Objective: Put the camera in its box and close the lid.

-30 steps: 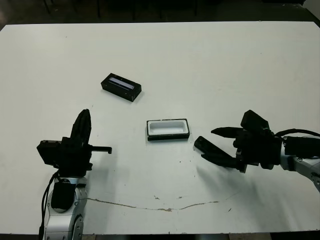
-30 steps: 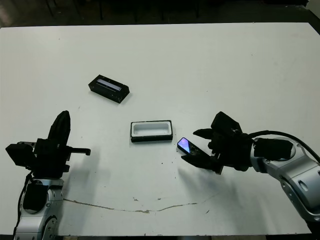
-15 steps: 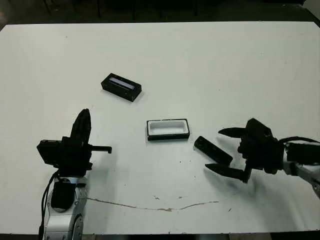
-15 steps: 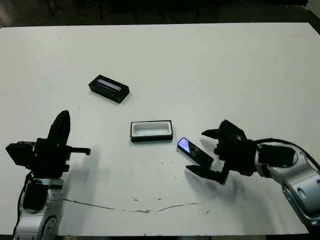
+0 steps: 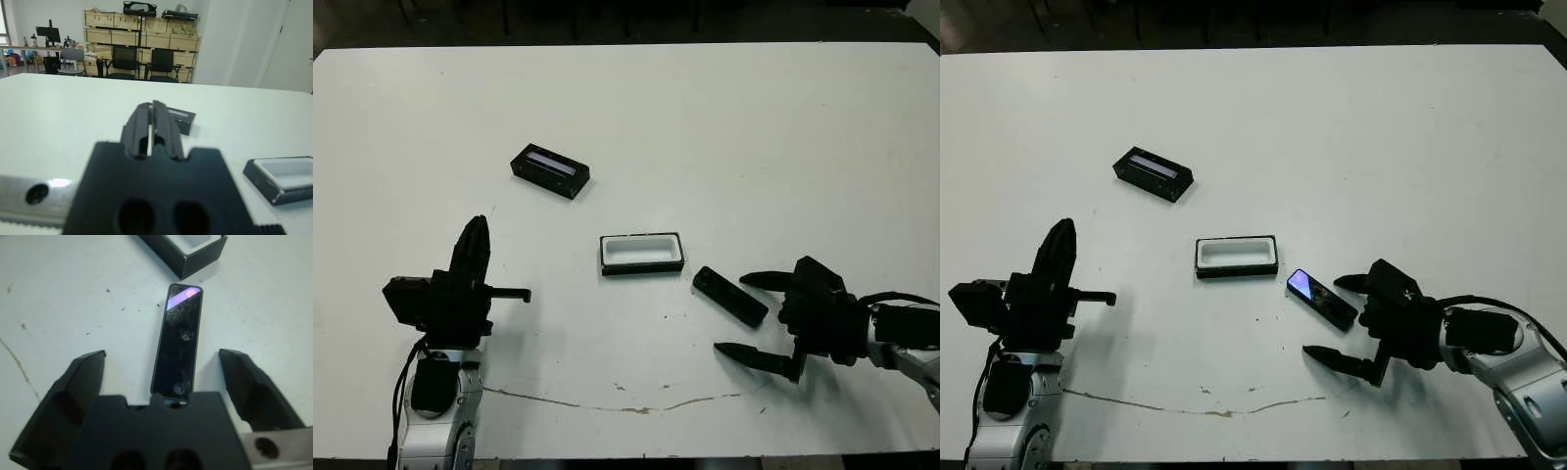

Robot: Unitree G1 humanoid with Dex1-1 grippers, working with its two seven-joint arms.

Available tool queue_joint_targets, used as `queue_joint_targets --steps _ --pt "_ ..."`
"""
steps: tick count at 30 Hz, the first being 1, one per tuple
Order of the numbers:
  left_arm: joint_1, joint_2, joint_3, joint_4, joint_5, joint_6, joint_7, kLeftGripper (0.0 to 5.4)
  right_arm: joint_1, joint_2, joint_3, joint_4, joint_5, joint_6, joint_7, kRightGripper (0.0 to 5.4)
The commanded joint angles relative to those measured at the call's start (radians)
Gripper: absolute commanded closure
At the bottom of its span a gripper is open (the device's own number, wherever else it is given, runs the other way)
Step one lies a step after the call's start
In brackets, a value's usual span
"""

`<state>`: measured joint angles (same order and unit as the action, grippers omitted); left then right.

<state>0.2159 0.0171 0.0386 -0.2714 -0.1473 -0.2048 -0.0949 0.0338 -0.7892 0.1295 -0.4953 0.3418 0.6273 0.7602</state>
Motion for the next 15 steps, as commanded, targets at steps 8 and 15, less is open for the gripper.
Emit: queue_joint_targets --steps 8,15 --pt "0.013 0.004 0.007 0.015 0.014 -0.001 0.0 5.4 0.075 0.058 0.033 0.106 -0.086 -0.024 -0.115 1.96" --pt "0.015 0.0 0.008 0.01 0.002 0.008 0.0 5.4 0.034 0.026 0.092 0.182 -0.133 -0.091 -0.069 1.96"
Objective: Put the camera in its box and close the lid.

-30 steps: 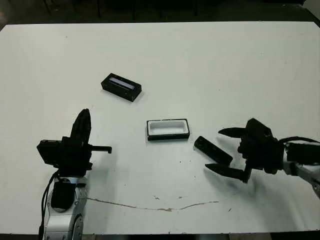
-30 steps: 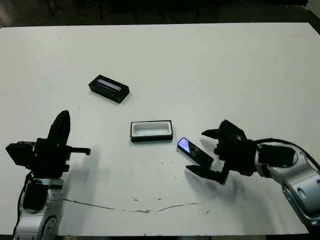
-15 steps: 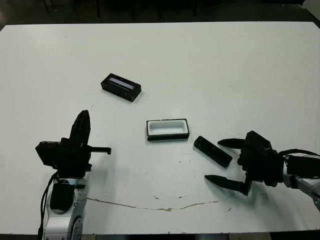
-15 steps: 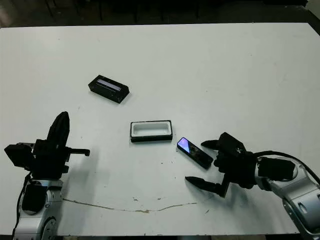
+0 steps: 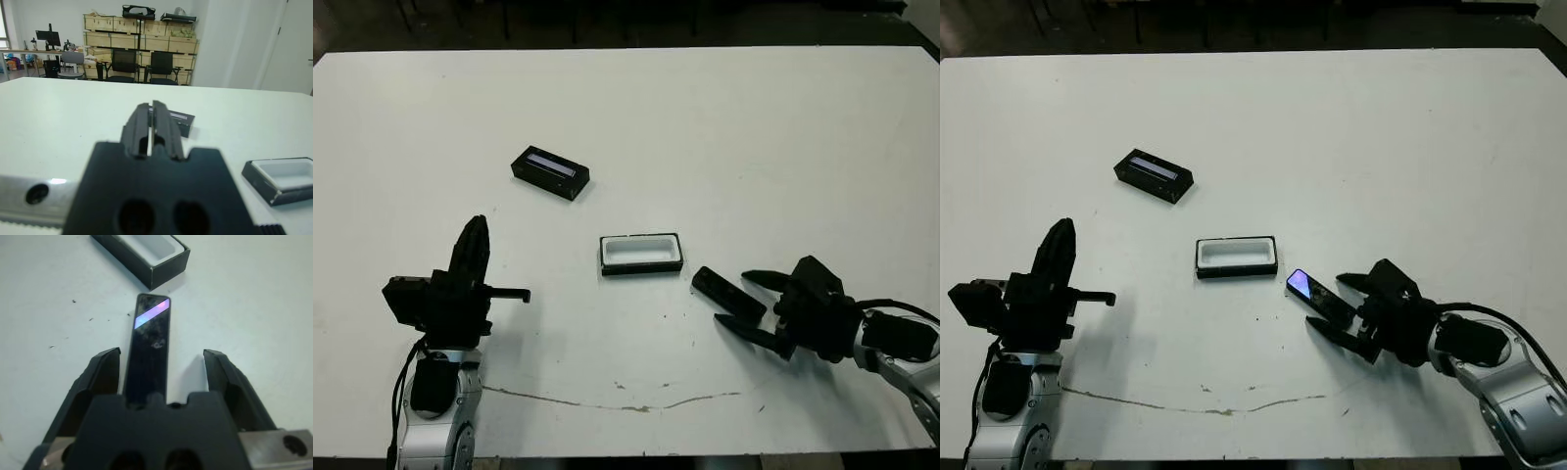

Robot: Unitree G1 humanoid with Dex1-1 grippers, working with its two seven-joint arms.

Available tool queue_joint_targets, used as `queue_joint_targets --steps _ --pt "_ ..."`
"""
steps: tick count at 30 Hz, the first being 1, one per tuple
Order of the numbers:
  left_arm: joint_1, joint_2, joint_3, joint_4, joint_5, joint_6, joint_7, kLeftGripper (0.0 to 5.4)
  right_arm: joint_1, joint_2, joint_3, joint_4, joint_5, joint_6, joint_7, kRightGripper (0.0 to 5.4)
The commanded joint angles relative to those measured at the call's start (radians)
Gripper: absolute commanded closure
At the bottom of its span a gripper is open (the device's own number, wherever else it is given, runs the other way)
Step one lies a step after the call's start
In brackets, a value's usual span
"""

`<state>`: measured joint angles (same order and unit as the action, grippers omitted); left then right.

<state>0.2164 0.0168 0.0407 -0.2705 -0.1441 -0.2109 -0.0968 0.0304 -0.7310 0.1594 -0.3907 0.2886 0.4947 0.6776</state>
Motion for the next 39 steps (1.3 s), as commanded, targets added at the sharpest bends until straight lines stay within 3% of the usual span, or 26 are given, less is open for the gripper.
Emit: queue_joint_targets --steps 1,5,9,17,21,25,32,37,39 --pt "0.014 0.002 0.006 0.011 0.001 0.01 0.002 5.4 0.026 -0.045 0.072 0.075 -0.083 0.047 0.027 1.96" --pt "0.014 -0.001 0.006 0.005 -0.003 0.011 0.003 5.4 0.008 -0.073 0.075 0.055 -0.076 0.038 0.072 1.96" --pt "0.01 0.004 0.01 0.006 -0.018 0.014 -0.004 5.4 -0.032 -0.128 0.094 -0.015 -0.063 0.143 0.107 1.96" --pt "0.01 0.005 0.01 0.002 -0.005 0.012 0.003 5.4 -0.087 -0.2 0.139 -0.094 -0.069 0.218 0.154 1.96" --pt "0.012 0.004 0.012 0.002 -0.001 0.011 0.006 5.4 -0.087 -0.181 0.158 -0.036 -0.076 0.174 0.174 1.96" --pt "0.011 0.005 0.013 0.004 -0.008 0.009 0.001 5.4 -0.082 -0.175 0.167 -0.025 -0.09 0.185 0.156 1.96" --pt "0.006 0.005 0.015 0.016 -0.003 -0.006 -0.001 5.4 0.009 -0.05 0.087 0.138 -0.038 0.048 0.119 1.96" --pt "0.012 0.005 0.014 0.0 -0.004 0.019 0.005 5.4 0.031 -0.006 0.084 0.213 -0.054 -0.012 0.1 1.96" --pt "0.012 0.008 0.014 -0.001 -0.005 0.017 0.001 5.4 0.037 -0.004 0.089 0.207 -0.064 -0.004 0.087 1.96"
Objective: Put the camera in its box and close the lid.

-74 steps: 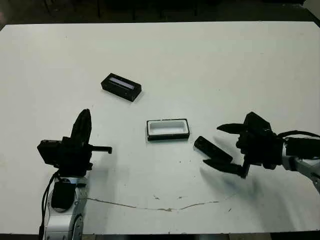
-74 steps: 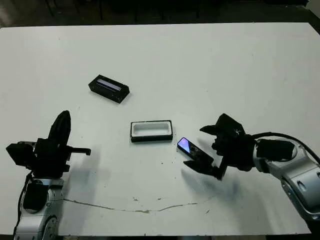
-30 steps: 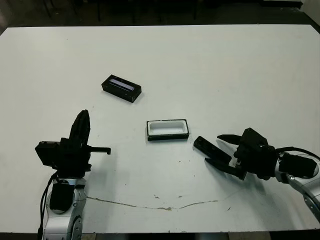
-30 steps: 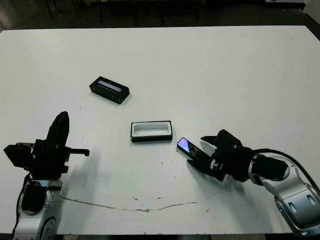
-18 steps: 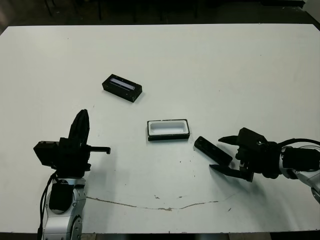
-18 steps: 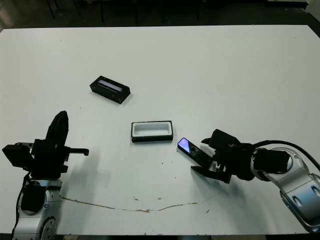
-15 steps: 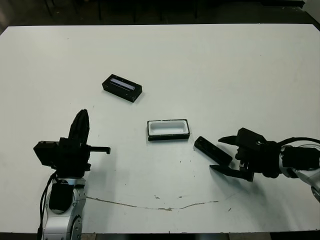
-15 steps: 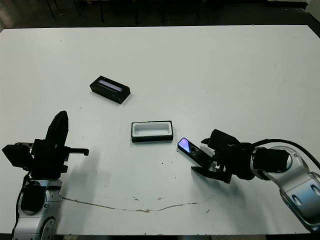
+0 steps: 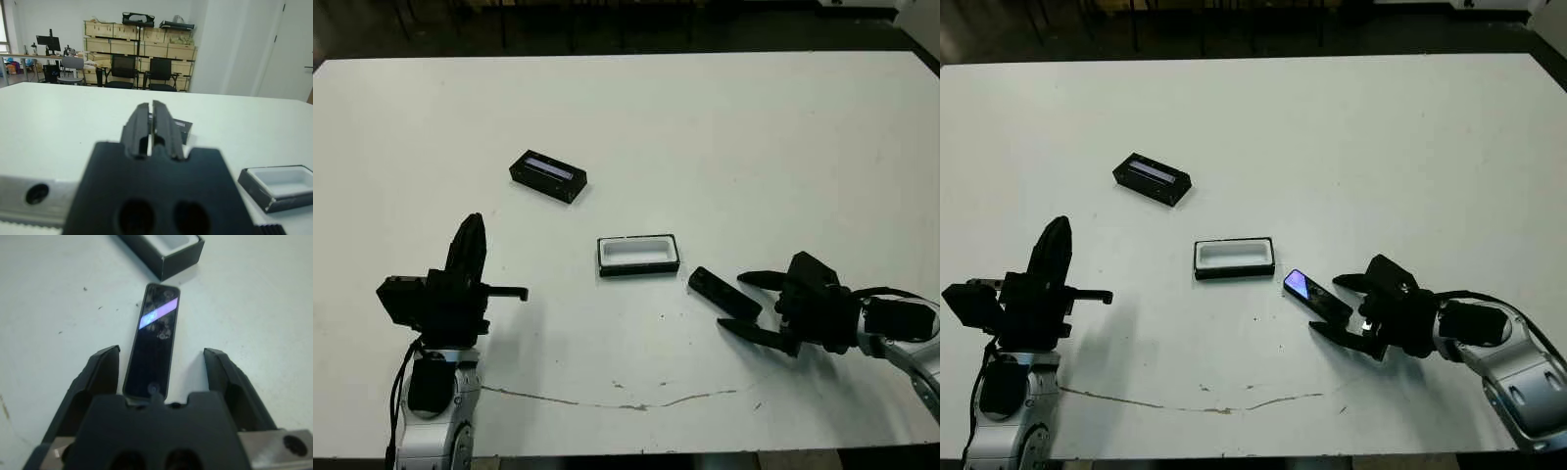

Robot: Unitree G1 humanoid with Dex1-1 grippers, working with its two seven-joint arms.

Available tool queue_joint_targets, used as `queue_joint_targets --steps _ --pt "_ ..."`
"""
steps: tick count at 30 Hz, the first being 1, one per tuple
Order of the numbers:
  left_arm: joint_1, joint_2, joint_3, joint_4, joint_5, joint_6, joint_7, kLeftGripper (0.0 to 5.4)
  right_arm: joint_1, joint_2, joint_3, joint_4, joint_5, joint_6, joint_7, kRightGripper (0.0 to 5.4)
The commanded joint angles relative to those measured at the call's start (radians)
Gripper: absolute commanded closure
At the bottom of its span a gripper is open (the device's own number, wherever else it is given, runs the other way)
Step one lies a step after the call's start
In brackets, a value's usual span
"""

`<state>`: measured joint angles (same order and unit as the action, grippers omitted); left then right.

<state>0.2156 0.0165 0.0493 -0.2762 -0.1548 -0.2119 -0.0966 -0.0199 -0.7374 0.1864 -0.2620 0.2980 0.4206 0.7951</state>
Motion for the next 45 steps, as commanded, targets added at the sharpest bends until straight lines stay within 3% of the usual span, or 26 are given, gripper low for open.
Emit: queue_joint_targets --steps 1,12,17,19,23,25,30,39,40,45 --pt "0.013 0.01 0.006 0.004 0.006 0.018 -0.001 5.4 0.092 0.0 0.062 0.056 -0.073 0.085 -0.039 1.96" --pt "0.008 0.009 0.008 0.022 0.009 -0.008 -0.006 5.4 0.136 -0.013 0.008 -0.083 0.023 0.167 -0.045 1.96" --pt "0.013 0.008 0.01 0.005 0.008 0.018 0.002 5.4 0.163 0.008 -0.019 -0.088 0.053 0.159 -0.063 1.96" --pt "0.011 0.008 0.012 0.009 0.005 0.014 -0.001 5.4 0.164 0.023 -0.011 -0.044 0.038 0.122 -0.064 1.96" --pt "0.01 0.01 0.014 0.008 -0.002 0.013 -0.007 5.4 0.17 0.073 -0.024 0.007 0.061 0.143 -0.093 1.96" --pt "0.011 0.011 0.014 0.0 -0.002 0.02 -0.006 5.4 0.185 0.082 -0.031 -0.003 0.056 0.126 -0.105 2.0" --pt "0.011 0.014 0.016 -0.003 0.004 0.022 -0.005 5.4 0.18 0.12 -0.016 0.096 0.021 0.059 -0.122 2.75" --pt "0.011 0.012 0.015 -0.001 -0.007 0.024 -0.01 5.4 0.113 0.217 0.016 0.503 -0.047 -0.296 -0.059 4.34" --pt "0.012 0.012 0.015 -0.003 -0.006 0.026 -0.008 5.4 0.109 0.215 0.018 0.512 -0.05 -0.308 -0.058 4.44" --pt "0.013 0.015 0.017 0.001 0.003 0.015 -0.009 5.4 0.12 0.146 0.02 0.365 -0.039 -0.221 -0.061 4.47"
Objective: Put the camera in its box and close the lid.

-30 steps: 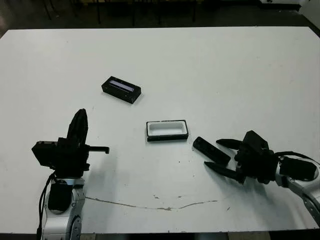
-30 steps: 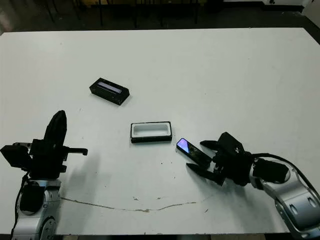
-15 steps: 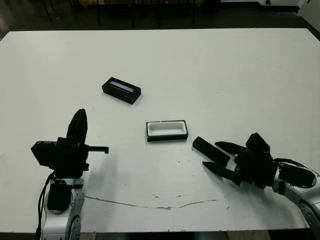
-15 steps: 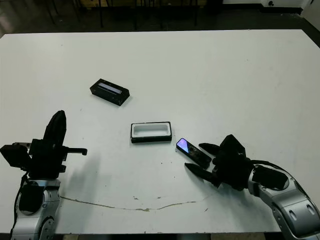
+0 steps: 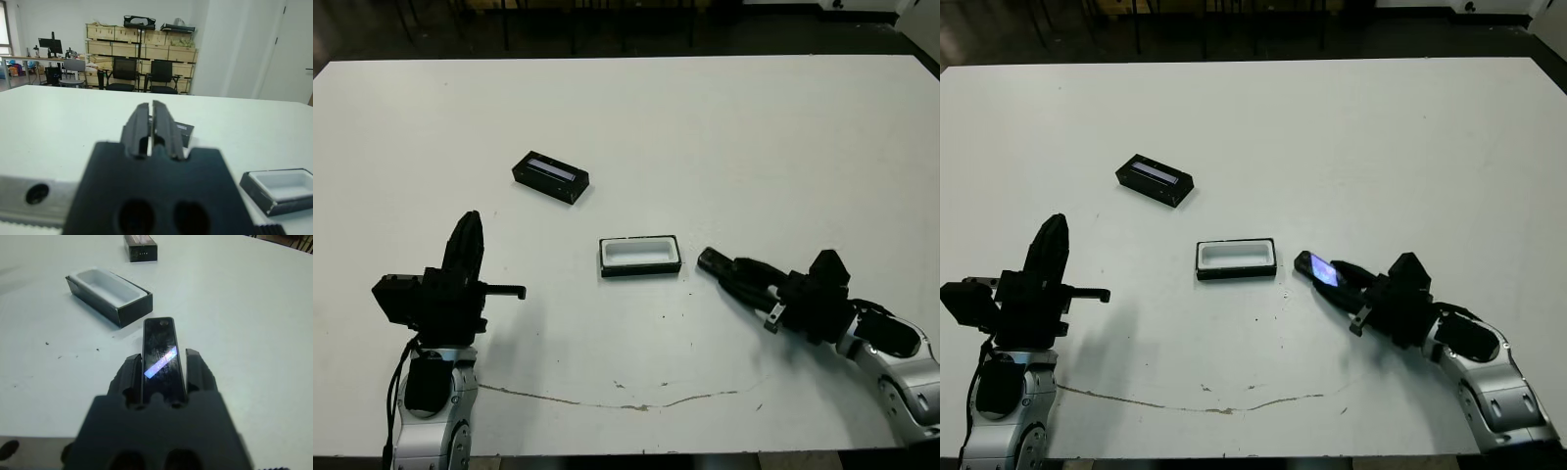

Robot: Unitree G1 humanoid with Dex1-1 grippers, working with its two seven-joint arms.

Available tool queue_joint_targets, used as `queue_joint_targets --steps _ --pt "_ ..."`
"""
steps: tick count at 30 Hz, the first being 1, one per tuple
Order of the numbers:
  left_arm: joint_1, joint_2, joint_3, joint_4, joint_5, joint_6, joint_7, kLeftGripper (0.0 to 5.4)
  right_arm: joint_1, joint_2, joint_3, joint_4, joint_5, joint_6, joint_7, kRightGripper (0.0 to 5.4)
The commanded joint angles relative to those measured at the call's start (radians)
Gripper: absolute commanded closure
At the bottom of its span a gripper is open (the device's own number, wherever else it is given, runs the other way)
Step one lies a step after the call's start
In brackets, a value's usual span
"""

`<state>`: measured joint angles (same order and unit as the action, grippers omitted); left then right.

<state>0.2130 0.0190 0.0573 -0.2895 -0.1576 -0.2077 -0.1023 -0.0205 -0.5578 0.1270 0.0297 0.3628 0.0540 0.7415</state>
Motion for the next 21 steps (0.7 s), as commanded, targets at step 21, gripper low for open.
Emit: queue_joint_targets --steps 21 --pt "0.022 0.0 0.0 0.024 0.009 0.002 -0.006 5.4 -0.199 -0.112 -0.132 -0.296 0.248 0.548 0.068 4.47"
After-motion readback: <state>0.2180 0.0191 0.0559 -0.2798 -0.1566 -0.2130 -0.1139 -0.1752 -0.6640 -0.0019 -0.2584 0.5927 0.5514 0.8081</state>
